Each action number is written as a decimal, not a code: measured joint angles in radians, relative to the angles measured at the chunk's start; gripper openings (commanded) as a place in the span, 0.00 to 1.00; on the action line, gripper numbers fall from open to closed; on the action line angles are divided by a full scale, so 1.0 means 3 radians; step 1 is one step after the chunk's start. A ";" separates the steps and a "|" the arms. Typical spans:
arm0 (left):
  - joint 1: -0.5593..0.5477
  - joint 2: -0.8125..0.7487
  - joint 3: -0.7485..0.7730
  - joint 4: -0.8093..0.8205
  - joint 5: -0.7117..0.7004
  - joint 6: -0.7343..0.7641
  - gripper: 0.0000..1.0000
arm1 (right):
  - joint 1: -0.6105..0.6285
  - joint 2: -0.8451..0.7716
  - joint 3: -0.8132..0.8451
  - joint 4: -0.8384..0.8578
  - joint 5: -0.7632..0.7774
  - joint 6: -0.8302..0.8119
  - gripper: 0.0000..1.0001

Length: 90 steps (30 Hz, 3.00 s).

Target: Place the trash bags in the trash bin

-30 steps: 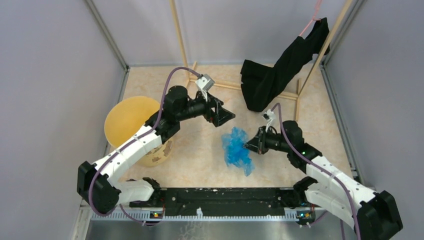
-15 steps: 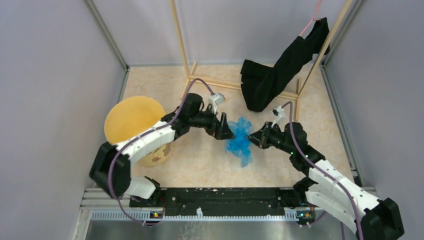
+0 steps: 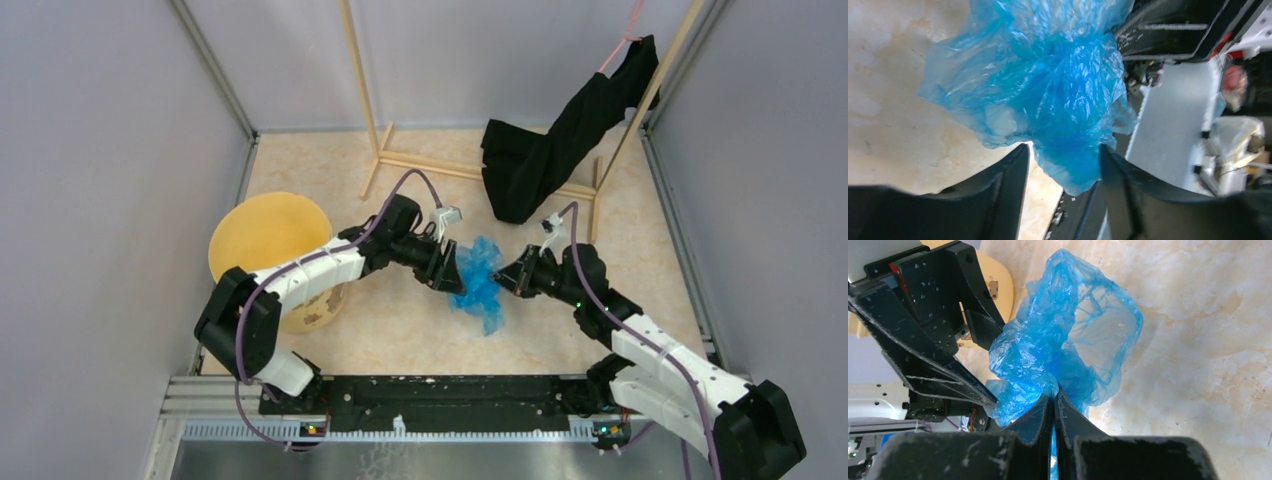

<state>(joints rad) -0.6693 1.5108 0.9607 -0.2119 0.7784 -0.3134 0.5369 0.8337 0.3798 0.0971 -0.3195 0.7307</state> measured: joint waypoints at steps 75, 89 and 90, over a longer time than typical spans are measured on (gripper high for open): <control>-0.0050 -0.2743 -0.0624 0.0540 -0.2668 0.0256 0.00 | -0.0117 -0.1282 0.0627 -0.1858 0.1723 -0.0397 0.02; -0.0050 -0.2736 -0.0627 0.0528 -0.2605 0.0308 0.00 | -0.0120 -0.0914 0.0716 -0.2076 0.0811 -0.0548 0.61; -0.0050 -0.2721 -0.0627 0.0528 -0.2566 0.0317 0.00 | -0.0120 -0.0848 0.0741 -0.2099 0.0772 -0.0603 0.66</control>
<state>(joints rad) -0.6842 0.6945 0.7727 -0.0536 0.0086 -0.2184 0.5011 0.5793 0.6022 -0.5327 -0.0879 0.5499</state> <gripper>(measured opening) 0.006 0.504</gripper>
